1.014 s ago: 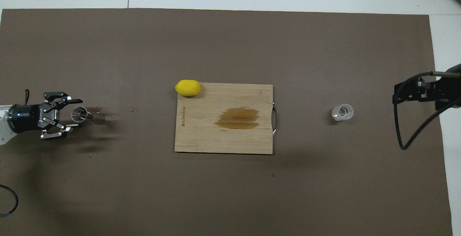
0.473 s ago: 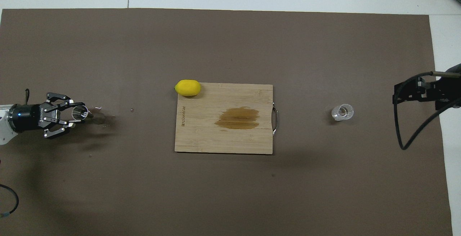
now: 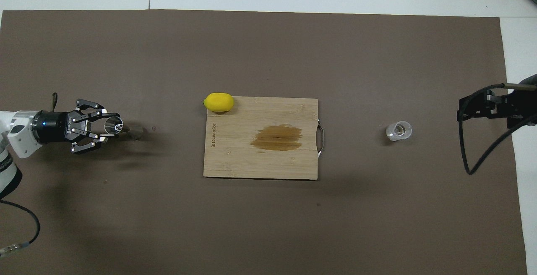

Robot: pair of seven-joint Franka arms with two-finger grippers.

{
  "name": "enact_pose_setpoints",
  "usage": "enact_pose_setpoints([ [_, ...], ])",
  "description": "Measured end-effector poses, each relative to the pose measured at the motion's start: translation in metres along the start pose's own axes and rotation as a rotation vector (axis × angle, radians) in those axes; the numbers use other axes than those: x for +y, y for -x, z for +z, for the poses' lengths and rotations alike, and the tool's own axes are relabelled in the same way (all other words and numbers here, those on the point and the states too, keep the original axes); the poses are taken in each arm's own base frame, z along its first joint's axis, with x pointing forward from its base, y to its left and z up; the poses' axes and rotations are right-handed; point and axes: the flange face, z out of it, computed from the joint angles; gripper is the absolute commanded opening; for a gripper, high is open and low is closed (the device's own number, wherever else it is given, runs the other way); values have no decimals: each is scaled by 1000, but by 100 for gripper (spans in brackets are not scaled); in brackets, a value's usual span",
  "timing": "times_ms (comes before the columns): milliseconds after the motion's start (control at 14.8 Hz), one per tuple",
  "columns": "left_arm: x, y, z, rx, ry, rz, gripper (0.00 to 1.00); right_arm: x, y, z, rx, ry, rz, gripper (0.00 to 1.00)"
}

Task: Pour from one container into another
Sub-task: 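Lift the metal cup and carry it over the cutting board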

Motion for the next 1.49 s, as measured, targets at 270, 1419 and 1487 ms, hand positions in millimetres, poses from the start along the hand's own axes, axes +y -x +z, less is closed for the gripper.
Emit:
enact_pose_setpoints([
  [270,-14,-38,49,13,62,-14,24,0,0,0,0,0,0,100],
  [1419,33,-135,277,-36,48,-21,27,0,0,0,0,0,0,100],
  [1487,39,-131,288,-39,38,-33,27,0,0,0,0,0,0,100],
])
